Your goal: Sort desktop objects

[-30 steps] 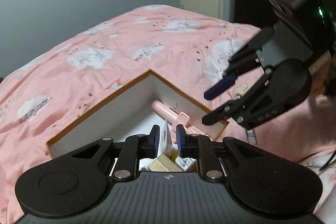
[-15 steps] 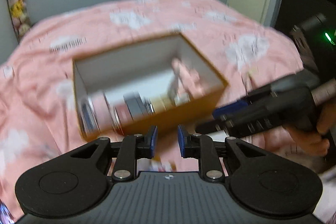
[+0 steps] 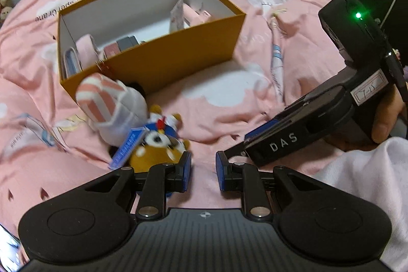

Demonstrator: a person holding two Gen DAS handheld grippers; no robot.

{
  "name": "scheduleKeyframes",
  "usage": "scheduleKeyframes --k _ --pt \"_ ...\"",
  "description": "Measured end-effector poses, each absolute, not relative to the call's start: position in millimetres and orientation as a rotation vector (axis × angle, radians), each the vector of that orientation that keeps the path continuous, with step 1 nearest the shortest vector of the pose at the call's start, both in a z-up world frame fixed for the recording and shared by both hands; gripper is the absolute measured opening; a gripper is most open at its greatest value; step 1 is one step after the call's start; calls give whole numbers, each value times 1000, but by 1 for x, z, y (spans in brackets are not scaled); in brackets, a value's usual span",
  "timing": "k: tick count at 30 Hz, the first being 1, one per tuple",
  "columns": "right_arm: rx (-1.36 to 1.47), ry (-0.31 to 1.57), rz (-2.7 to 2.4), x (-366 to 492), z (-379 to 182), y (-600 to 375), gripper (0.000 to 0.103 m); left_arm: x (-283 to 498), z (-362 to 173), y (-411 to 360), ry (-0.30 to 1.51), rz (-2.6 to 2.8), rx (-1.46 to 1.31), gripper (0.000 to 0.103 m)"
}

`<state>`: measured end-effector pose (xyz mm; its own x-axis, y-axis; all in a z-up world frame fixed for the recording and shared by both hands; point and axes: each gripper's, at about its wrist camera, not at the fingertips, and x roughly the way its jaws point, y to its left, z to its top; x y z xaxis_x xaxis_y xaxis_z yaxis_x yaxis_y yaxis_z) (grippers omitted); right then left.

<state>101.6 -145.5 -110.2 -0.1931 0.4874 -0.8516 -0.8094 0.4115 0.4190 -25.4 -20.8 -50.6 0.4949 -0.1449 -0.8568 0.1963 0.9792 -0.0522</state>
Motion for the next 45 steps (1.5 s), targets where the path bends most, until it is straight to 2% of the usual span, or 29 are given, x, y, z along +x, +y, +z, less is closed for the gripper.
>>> scheduleKeyframes --k 10,17,19,26,31,35,36,38,40,45 --pt "-402 1281 1207 80 -106 -156 52 -47 -60 -18 1091 -254 -39 23" --pt "-276 1312 1216 105 -94 -135 54 -45 -42 8 983 -172 -120 23" --pt "-218 1349 1226 111 -91 -125 63 -42 -34 21 952 -112 -142 23" --pt "-79 1565 1210 123 -120 -83 64 -26 -36 68 994 42 -264 23" --pt "-1 1716 1172 123 -154 -72 76 -28 -51 73 1039 74 -281 23" --pt "74 1789 1171 120 -172 -64 79 -26 -55 68 1063 79 -263 23" --pt "79 1791 1176 119 -173 -63 76 -27 -55 68 1063 82 -260 23" --pt "95 1782 1207 117 -169 -62 56 -26 -56 68 1061 85 -260 23" --pt "83 1751 1221 115 -159 -63 52 -25 -56 69 1059 86 -263 23" --pt "-21 1599 1254 110 -125 -74 49 -23 -54 67 1042 68 -252 23"
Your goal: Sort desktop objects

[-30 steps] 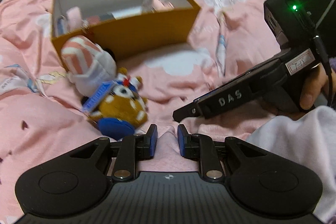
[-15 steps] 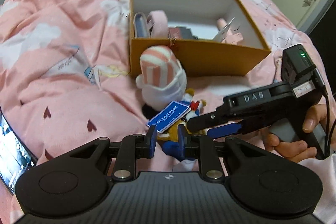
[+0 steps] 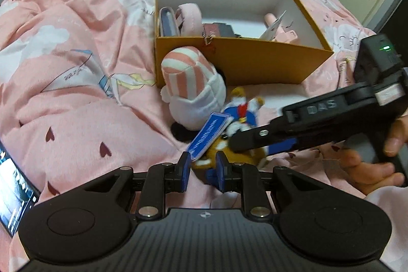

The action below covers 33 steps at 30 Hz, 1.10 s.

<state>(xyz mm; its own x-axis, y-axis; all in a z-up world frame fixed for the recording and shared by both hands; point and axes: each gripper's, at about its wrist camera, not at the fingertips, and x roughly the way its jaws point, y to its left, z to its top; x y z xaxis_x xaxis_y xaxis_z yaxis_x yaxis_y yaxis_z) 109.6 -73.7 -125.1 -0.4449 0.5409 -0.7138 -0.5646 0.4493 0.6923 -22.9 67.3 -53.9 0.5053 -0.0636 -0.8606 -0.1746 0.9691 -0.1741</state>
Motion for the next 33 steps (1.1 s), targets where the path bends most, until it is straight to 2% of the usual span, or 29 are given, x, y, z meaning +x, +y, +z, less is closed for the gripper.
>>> scheduleKeyframes --k 7,11,15,19,33 --pt "-218 1231 1193 130 -60 -111 49 -13 -46 63 986 42 -230 23" --pt "-389 1046 1078 145 -57 -119 50 -4 -44 66 958 36 -226 30" --pt "-472 1052 1046 147 -85 -106 52 5 -48 70 950 29 -221 50" --pt "-482 1081 1039 145 -102 -102 55 17 -55 70 949 18 -193 53" --pt "-424 1116 1022 148 -110 -106 61 48 -80 67 985 -39 -145 59"
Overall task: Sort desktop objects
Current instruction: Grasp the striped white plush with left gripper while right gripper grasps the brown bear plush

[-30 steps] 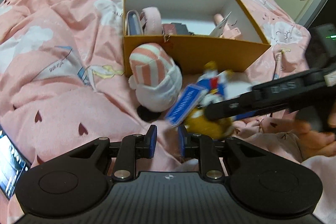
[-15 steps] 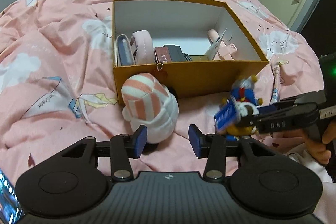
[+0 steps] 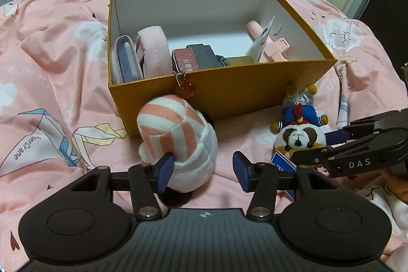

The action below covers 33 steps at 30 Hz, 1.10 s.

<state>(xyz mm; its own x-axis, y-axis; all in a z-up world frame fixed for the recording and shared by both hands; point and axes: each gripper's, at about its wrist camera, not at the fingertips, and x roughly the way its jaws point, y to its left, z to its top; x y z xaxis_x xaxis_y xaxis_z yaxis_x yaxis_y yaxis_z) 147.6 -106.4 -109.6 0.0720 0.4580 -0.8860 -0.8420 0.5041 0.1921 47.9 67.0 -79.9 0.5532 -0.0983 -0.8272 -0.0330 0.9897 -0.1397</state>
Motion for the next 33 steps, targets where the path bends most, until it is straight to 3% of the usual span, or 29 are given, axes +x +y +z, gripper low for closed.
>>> scheduleKeyframes --k 10,16,24,33 --pt "-401 1117 1022 147 -111 -109 61 49 -75 63 991 81 -119 62" --pt "-396 1124 1024 149 -113 -109 62 58 -78 90 982 103 -282 64" --pt "-387 1153 1015 150 -119 -110 64 74 -89 83 967 101 -260 71" --pt "-385 1138 1022 141 -116 -110 55 62 -74 84 957 58 -270 62"
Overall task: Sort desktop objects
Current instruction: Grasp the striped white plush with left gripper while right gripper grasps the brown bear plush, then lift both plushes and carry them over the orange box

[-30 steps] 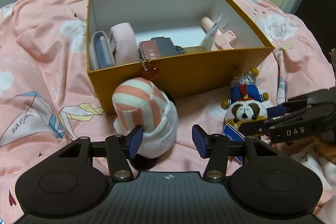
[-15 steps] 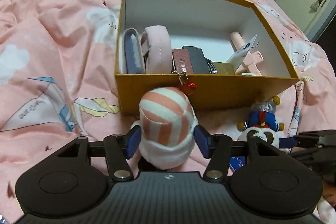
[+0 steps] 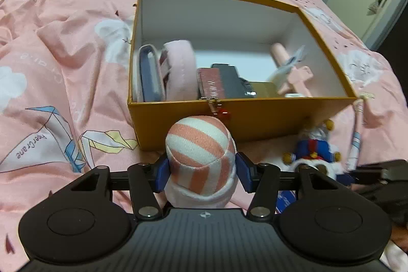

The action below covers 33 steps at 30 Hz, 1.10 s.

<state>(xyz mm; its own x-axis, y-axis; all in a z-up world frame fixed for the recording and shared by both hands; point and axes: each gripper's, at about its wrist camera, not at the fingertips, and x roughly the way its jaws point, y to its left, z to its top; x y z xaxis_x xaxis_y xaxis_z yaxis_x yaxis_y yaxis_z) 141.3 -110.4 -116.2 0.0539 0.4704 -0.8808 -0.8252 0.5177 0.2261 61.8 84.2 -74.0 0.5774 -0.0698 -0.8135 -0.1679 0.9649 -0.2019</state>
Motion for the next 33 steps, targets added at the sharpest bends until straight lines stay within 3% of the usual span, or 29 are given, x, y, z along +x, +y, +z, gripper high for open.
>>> scheduleKeyframes --k 8,15,22,33 --pt "-388 1095 1056 132 -96 -118 53 47 -37 57 1069 -219 -247 63" --pt "-460 1041 1123 130 -82 -109 53 73 -64 39 1196 -200 -217 66" --pt "-560 1032 1090 127 -105 -104 57 71 -88 50 1118 -100 -304 70" --pt "-363 1122 1016 151 -94 -117 63 50 -68 78 1060 -49 -538 70"
